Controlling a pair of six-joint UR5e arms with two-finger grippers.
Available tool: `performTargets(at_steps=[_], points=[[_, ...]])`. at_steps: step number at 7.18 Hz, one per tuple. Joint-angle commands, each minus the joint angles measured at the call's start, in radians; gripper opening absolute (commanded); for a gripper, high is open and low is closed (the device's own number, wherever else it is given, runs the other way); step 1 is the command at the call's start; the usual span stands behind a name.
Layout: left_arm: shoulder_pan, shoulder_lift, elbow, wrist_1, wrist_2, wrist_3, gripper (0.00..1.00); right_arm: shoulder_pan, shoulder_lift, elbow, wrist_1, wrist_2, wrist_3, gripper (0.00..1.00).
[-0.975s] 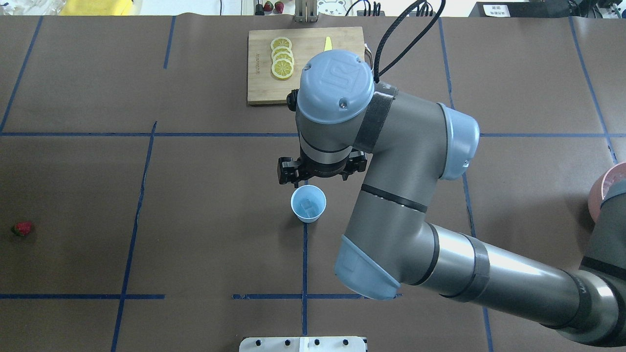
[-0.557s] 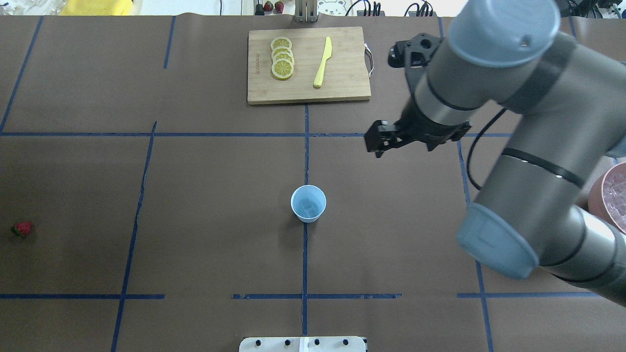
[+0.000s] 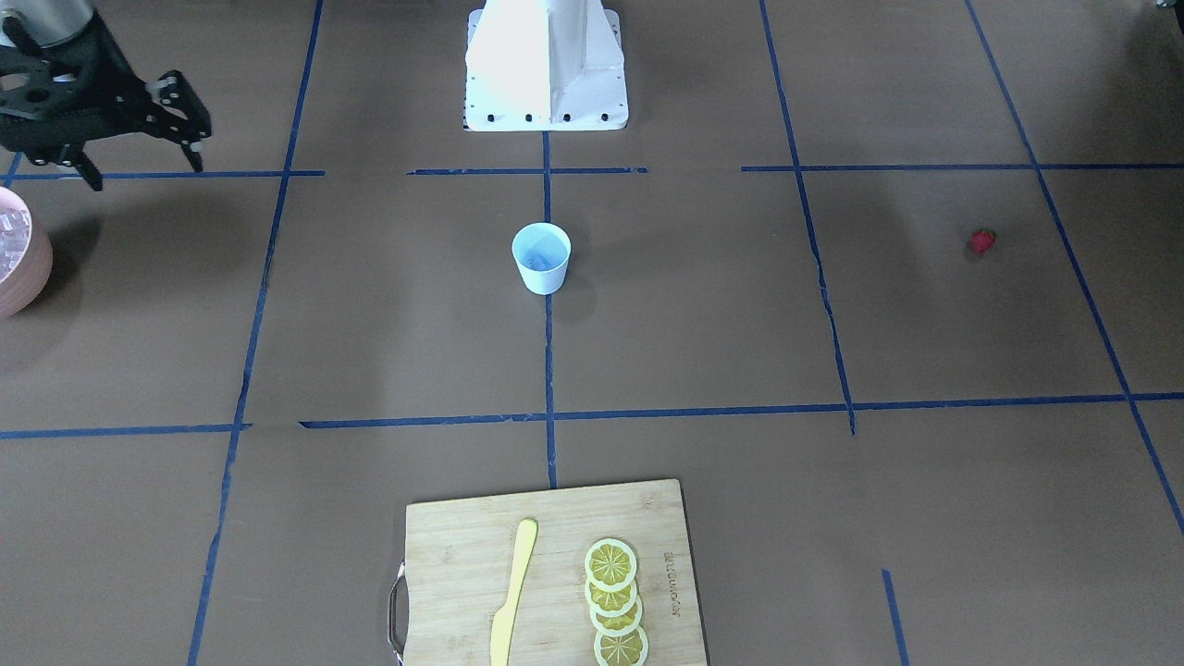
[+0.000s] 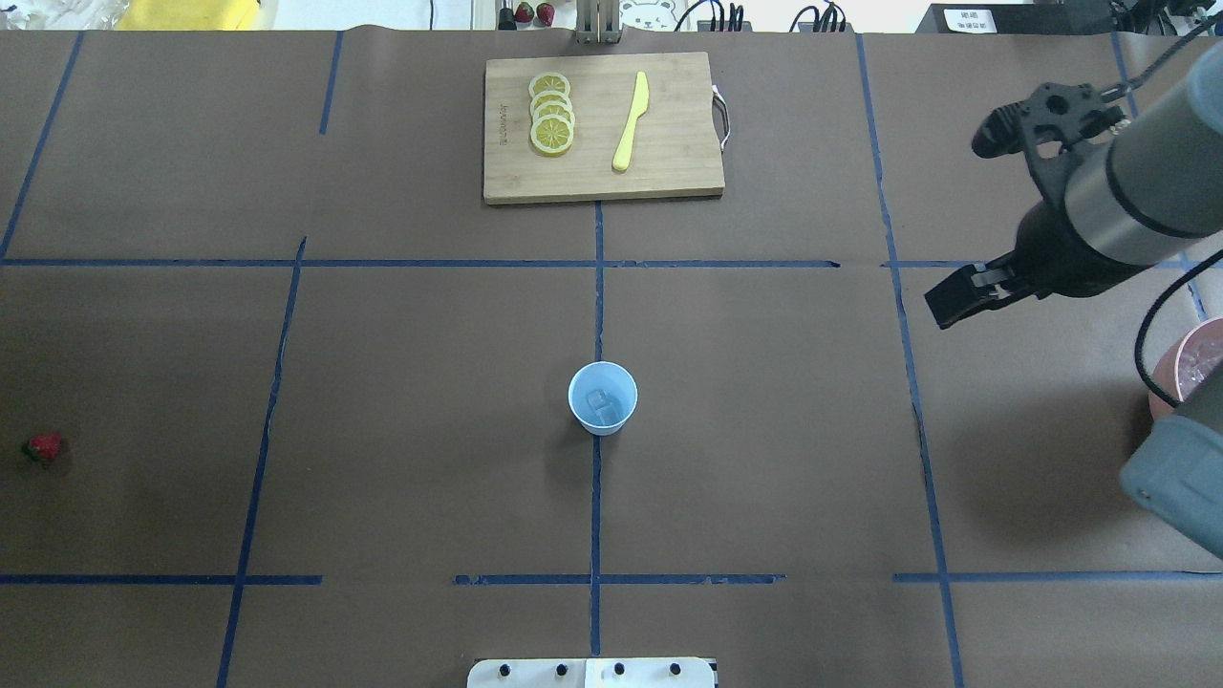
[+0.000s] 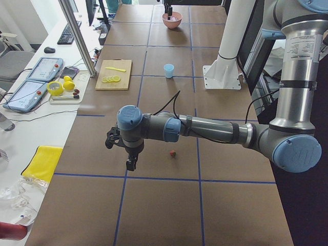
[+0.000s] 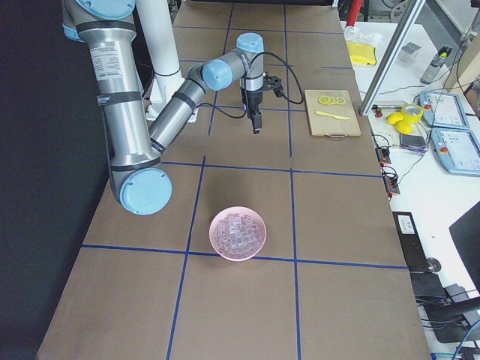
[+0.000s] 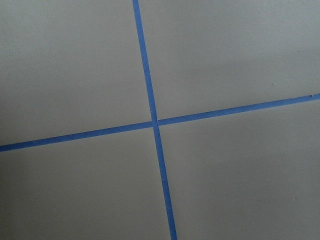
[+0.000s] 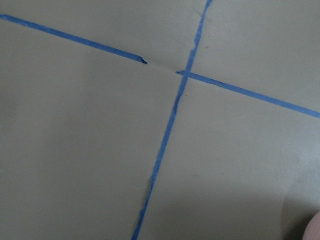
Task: Put ice and strawberries in cup
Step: 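Move the right gripper back over the pink ice bowl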
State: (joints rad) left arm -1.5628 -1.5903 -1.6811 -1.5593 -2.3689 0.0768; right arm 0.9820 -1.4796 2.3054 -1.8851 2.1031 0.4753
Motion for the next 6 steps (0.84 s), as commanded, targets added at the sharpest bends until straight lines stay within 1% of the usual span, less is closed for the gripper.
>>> performTargets(at_steps=[1, 2, 3, 4, 5, 6], points=[[0.001, 0.001, 0.000, -0.001, -0.001, 0.000, 1.00, 0.142, -0.283, -0.056, 0.272, 0.115, -0.128, 0.99], [0.000, 0.001, 0.000, -0.001, -0.001, 0.000, 1.00, 0.156, -0.385, -0.149, 0.479, 0.129, -0.129, 0.99], [0.001, 0.000, -0.002, -0.001, -0.001, 0.000, 1.00, 0.182, -0.436, -0.281, 0.690, 0.167, -0.129, 0.99], [0.001, 0.000, -0.002, -0.001, -0.001, 0.000, 1.00, 0.228, -0.438, -0.353, 0.731, 0.202, -0.136, 0.99], [0.001, 0.000, -0.002, -0.001, -0.001, 0.000, 1.00, 0.242, -0.438, -0.366, 0.722, 0.201, -0.136, 0.99], [0.001, 0.000, -0.002, -0.001, -0.001, 0.000, 1.00, 0.242, -0.439, -0.404, 0.725, 0.192, -0.139, 0.99]])
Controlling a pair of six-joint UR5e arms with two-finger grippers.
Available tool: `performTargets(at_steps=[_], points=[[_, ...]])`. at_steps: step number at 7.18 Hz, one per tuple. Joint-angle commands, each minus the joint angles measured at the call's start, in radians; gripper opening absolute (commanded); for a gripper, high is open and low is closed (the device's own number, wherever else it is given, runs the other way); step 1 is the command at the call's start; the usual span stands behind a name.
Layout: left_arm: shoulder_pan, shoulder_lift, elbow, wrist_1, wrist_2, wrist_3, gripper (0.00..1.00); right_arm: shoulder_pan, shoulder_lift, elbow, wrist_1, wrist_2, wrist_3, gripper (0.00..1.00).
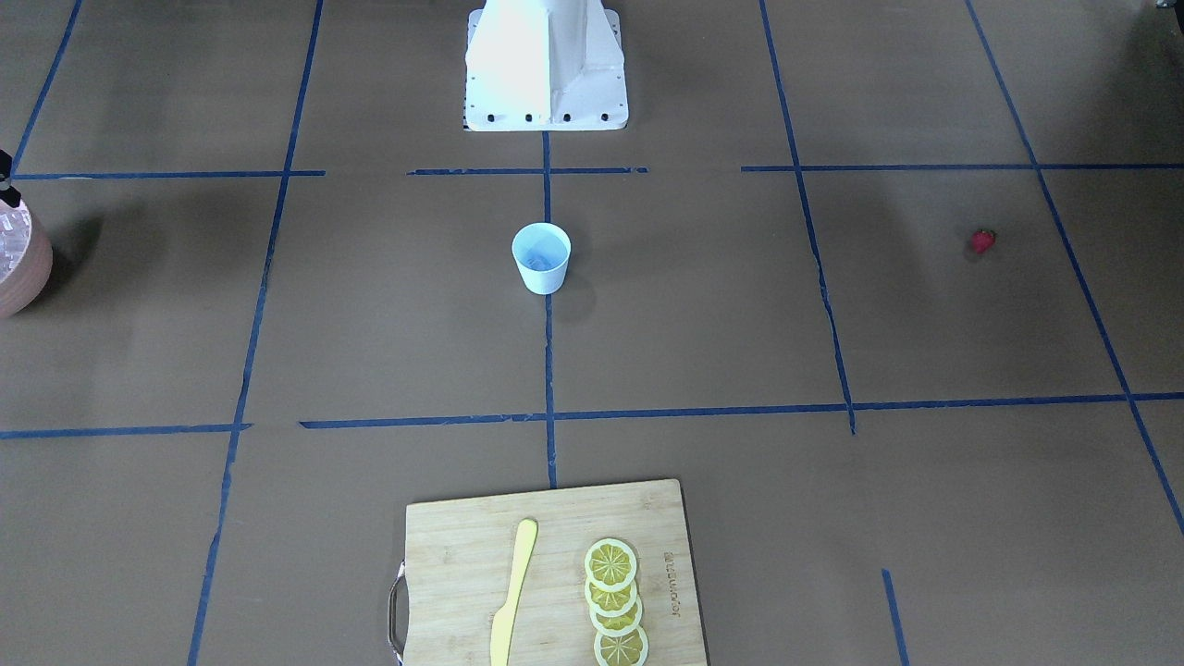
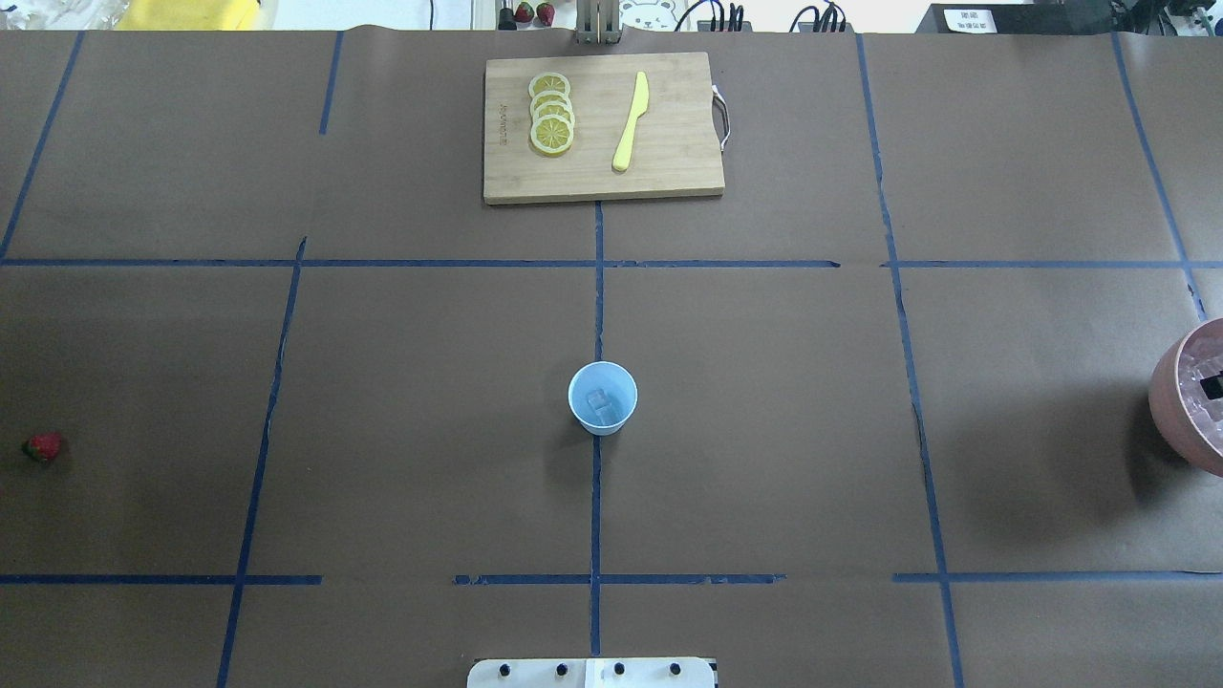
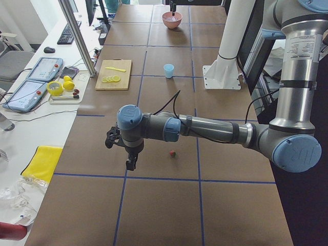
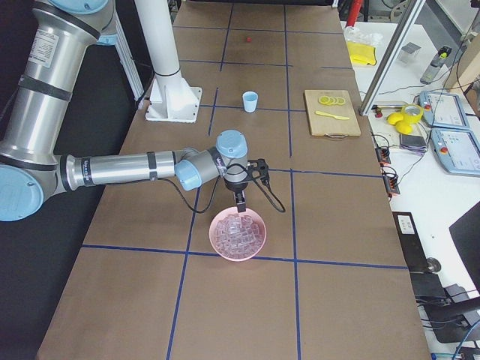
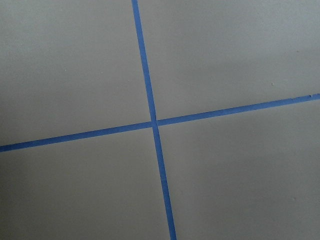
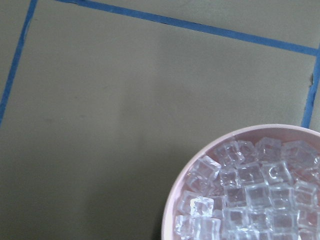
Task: Put ice and strawberries in cup
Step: 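Move the right gripper back over the pink ice bowl, then lower the right gripper into the ice cubes in the bowl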
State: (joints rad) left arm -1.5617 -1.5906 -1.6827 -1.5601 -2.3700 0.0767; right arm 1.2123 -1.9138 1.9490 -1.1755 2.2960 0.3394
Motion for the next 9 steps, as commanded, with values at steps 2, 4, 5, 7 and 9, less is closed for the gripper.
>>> performTargets(at_steps=[2, 4, 5, 7, 9], points=[[0.000, 0.000, -0.006, 0.000, 0.000, 0.000, 1.00, 0.010, 0.004, -0.093, 0.016, -0.032, -0.022, 0.94], [-0.001, 0.000, -0.008, 0.000, 0.000, 0.000, 1.00, 0.010, 0.005, -0.126, 0.011, -0.053, -0.115, 0.77], [0.000, 0.001, -0.008, 0.000, 0.000, 0.002, 1.00, 0.006, 0.009, -0.139, 0.011, -0.053, -0.128, 0.68], [-0.001, 0.000, -0.008, 0.000, 0.000, 0.000, 1.00, -0.040, 0.030, -0.139, 0.011, -0.056, -0.126, 0.66], [-0.001, 0.001, -0.009, 0.000, 0.000, 0.000, 1.00, -0.065, 0.030, -0.139, 0.011, -0.096, -0.131, 0.65]])
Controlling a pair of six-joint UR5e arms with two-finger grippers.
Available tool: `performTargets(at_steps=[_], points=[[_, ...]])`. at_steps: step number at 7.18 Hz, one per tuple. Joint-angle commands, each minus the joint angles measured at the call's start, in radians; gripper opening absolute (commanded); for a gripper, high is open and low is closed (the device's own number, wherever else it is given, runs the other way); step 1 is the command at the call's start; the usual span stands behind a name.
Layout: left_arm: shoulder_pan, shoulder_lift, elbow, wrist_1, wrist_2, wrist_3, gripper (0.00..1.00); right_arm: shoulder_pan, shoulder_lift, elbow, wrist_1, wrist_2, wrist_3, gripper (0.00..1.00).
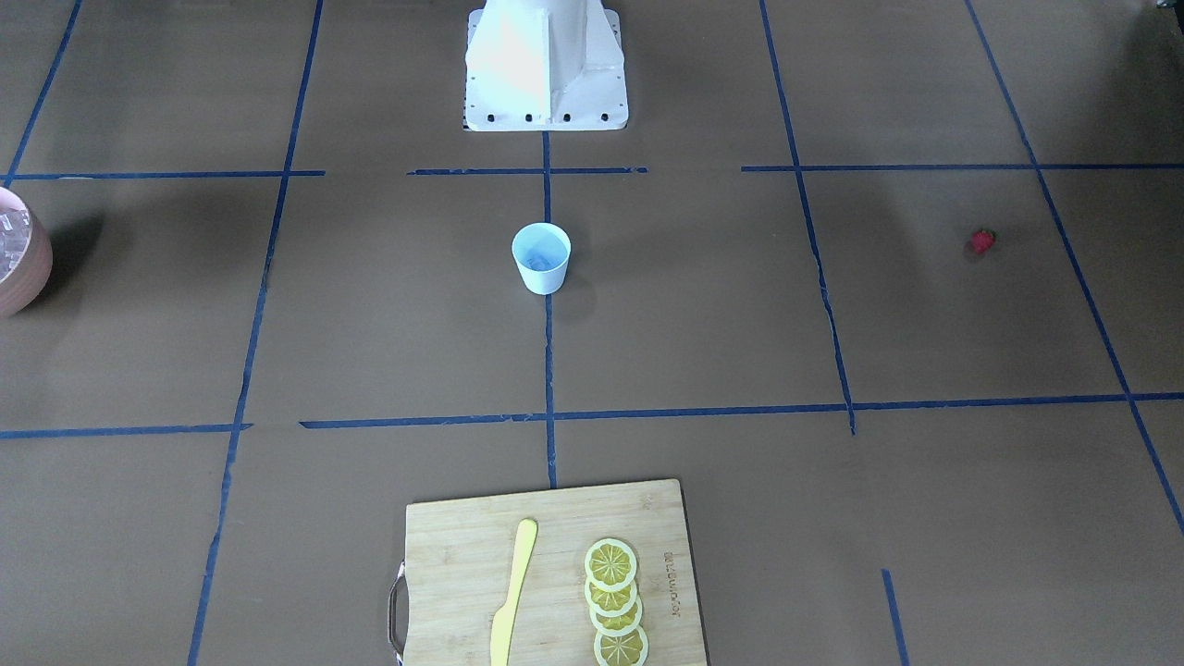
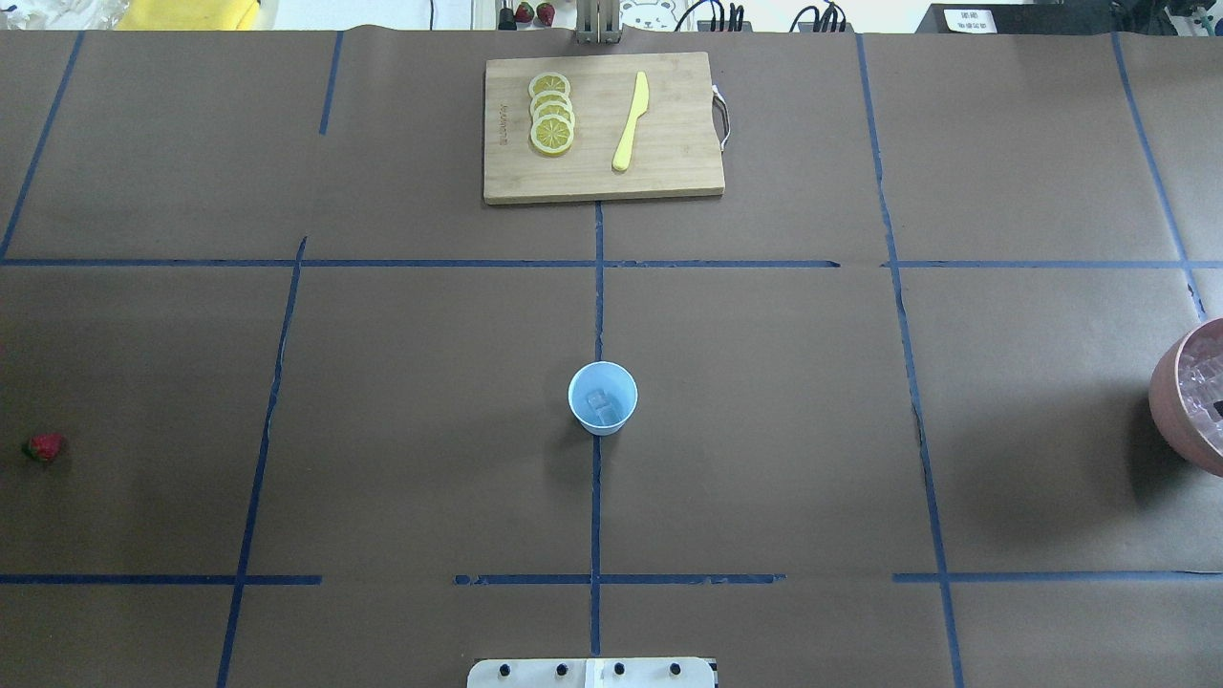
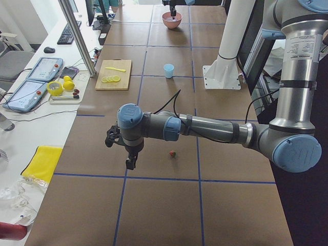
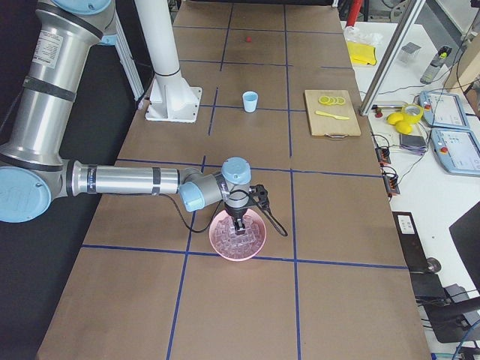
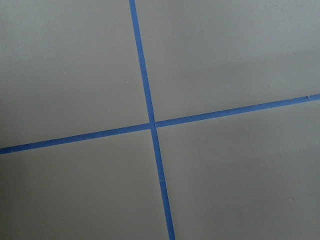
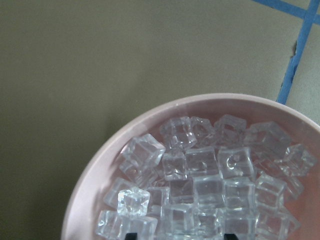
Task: Put ice and strawberries in cup
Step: 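Lower the right gripper into the ice cubes in the bowl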
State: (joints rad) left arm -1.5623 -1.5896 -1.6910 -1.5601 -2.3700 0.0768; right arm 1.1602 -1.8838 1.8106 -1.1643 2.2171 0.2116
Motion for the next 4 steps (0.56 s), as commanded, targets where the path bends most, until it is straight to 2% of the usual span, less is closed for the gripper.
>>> performTargets(at_steps=[1, 4], points=[[0.001, 0.000, -0.001, 0.000, 0.000, 0.000, 1.00, -0.013, -0.006, -0.002, -0.002, -0.019, -0.006, 0.65], [-0.001, 0.000, -0.007, 0.002, 0.000, 0.000, 1.00, -0.014, -0.005, -0.026, 0.000, -0.019, -0.015, 0.65]])
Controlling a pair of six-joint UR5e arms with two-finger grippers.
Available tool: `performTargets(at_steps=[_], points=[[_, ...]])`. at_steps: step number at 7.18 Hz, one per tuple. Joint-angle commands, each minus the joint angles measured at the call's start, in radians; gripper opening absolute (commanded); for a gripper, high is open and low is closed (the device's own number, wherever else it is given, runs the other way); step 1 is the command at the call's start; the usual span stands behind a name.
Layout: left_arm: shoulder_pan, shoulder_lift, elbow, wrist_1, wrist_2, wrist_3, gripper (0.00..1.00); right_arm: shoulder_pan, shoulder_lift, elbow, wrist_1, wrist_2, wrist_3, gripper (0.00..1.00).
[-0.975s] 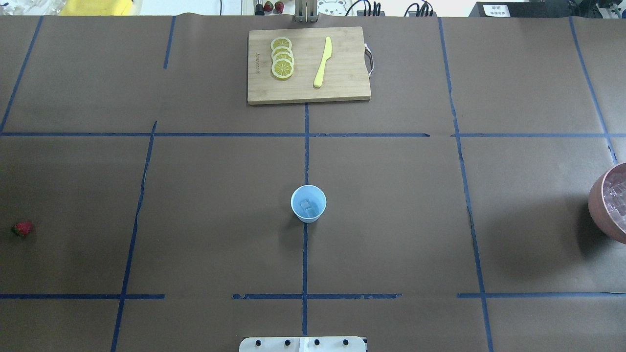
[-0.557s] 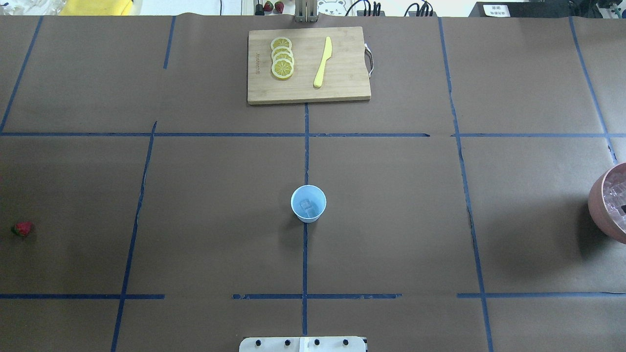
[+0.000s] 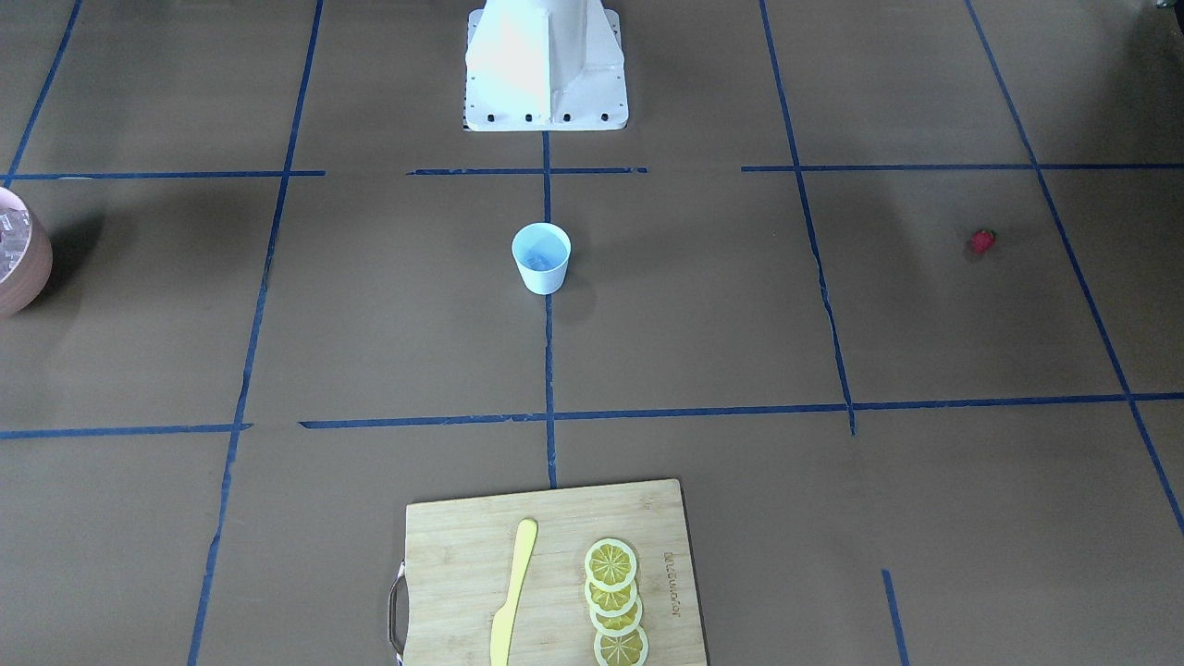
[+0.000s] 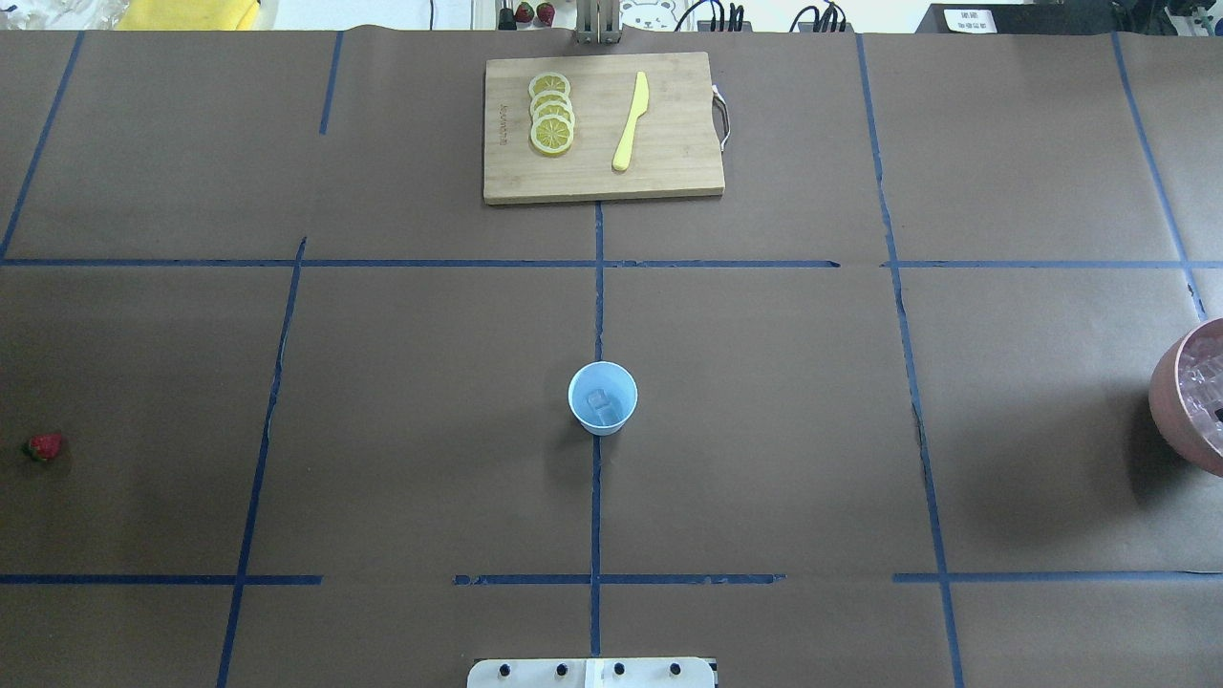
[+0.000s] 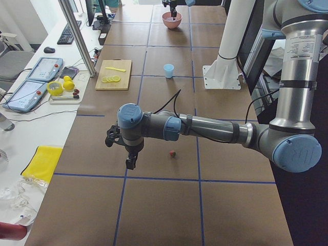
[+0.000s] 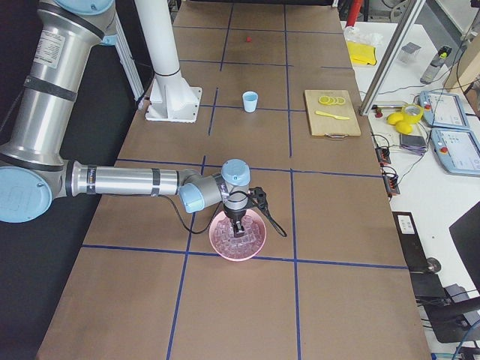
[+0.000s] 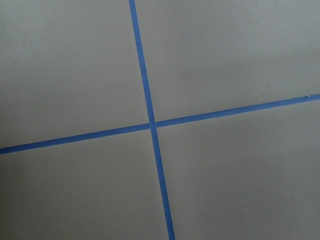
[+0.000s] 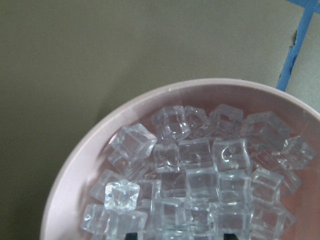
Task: Put ice and strawberries in cup
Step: 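Lower the right gripper into the ice cubes in the bowl, then close the right gripper on a third ice cube and lift it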
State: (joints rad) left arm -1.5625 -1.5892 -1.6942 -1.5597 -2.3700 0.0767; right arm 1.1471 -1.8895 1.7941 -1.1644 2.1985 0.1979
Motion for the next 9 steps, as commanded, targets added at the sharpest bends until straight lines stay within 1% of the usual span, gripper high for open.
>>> performTargets(at_steps=[1, 4, 7, 9], points=[[0.001, 0.000, -0.004, 0.001, 0.000, 0.000, 1.00, -0.001, 0.000, -0.013, 0.000, 0.000, -0.002, 0.64], [-0.001, 0.000, -0.005, 0.001, 0.000, 0.000, 1.00, -0.007, 0.000, -0.013, -0.001, 0.001, -0.003, 0.61], [-0.001, 0.000, -0.005, 0.001, 0.000, 0.000, 1.00, -0.014, -0.006, -0.012, 0.000, 0.001, -0.003, 0.60], [-0.001, 0.000, -0.005, 0.001, 0.000, 0.000, 1.00, -0.015, -0.008, -0.012, 0.000, 0.001, -0.005, 0.58]])
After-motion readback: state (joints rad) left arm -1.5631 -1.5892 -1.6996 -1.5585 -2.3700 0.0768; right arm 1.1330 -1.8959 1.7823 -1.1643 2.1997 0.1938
